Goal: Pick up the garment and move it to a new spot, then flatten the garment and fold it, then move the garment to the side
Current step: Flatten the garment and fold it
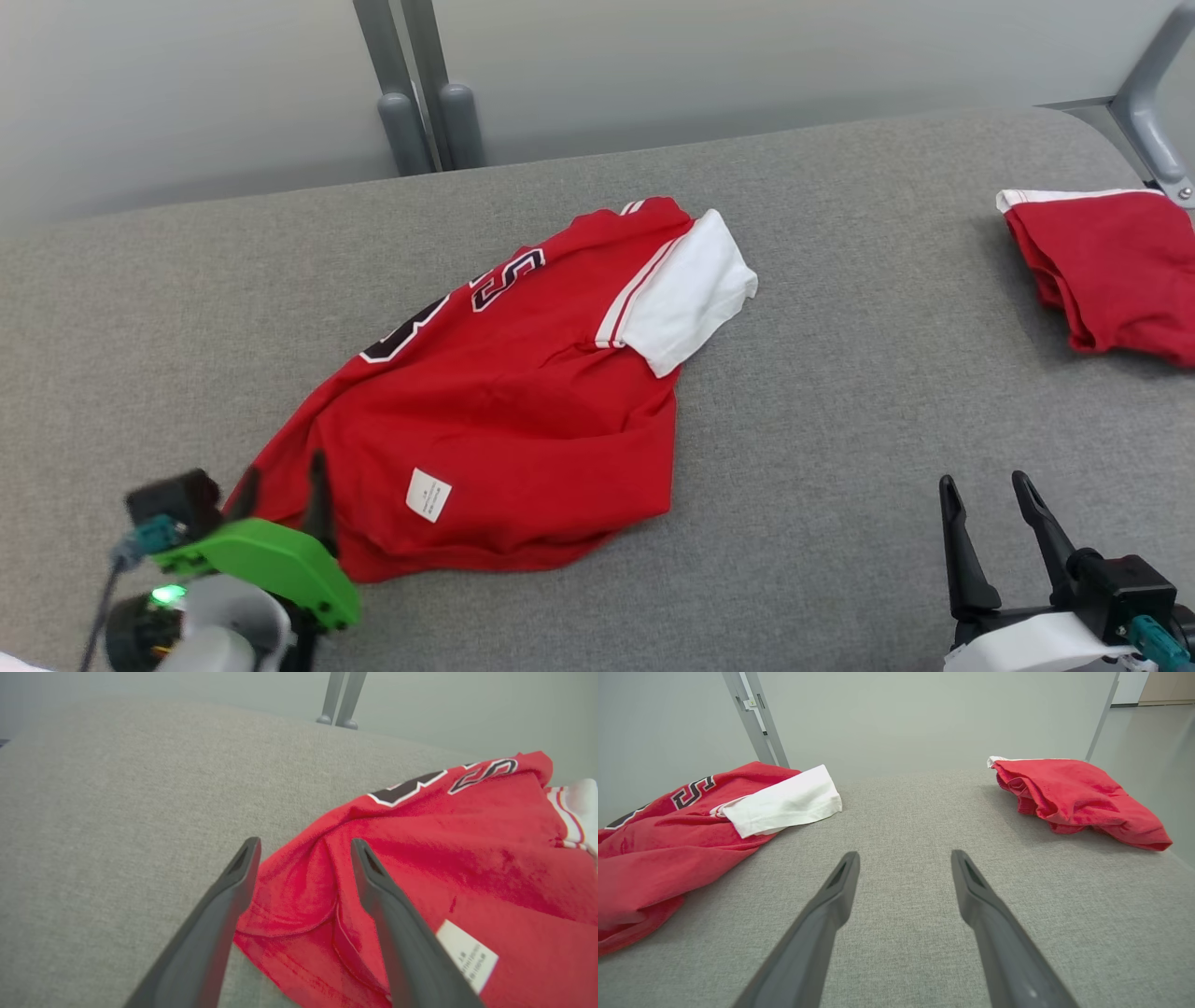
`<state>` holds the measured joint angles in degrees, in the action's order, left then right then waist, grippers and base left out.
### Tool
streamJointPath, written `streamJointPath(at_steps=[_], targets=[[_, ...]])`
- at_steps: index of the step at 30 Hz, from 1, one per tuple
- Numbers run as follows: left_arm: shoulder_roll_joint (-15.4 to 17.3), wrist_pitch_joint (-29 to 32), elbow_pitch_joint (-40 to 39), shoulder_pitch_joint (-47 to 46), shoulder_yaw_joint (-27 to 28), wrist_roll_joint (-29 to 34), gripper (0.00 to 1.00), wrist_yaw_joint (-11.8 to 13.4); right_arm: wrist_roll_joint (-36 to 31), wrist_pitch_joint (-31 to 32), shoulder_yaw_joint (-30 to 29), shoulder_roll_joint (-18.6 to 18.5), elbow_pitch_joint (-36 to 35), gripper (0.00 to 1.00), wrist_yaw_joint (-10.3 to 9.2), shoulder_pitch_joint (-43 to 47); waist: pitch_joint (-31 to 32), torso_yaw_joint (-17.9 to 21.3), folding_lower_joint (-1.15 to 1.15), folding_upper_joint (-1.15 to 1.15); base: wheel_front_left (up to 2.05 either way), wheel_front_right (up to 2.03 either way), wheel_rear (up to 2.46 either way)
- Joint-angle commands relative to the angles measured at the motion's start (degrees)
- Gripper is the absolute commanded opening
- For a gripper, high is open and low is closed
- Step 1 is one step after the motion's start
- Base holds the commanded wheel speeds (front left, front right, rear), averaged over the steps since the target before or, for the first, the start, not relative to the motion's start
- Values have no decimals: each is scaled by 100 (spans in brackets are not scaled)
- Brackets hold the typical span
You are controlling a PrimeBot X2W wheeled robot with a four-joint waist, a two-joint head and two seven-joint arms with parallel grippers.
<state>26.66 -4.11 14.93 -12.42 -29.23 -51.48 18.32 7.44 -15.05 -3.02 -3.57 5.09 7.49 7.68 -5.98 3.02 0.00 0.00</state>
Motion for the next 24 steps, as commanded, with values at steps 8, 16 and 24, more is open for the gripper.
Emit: streamJointPath(at_steps=[8, 16, 24], targets=[[-488, 419, -378, 651, -493, -201, 100, 264, 24, -17, 114, 12, 0, 100, 0, -83, -9, -177, 0, 0, 0, 0, 0], [-658, 417, -83, 353, -481, -331, 58, 64, 44, -16, 110, -1, 21, 100, 0, -152, -89, -102, 0, 0, 0, 0, 0], [-723, 322, 26, 298, -392, -562, 0, -413, 60, -17, 16, 20, 41, 100, 0, -52, -64, -111, 0, 0, 0, 0, 0]])
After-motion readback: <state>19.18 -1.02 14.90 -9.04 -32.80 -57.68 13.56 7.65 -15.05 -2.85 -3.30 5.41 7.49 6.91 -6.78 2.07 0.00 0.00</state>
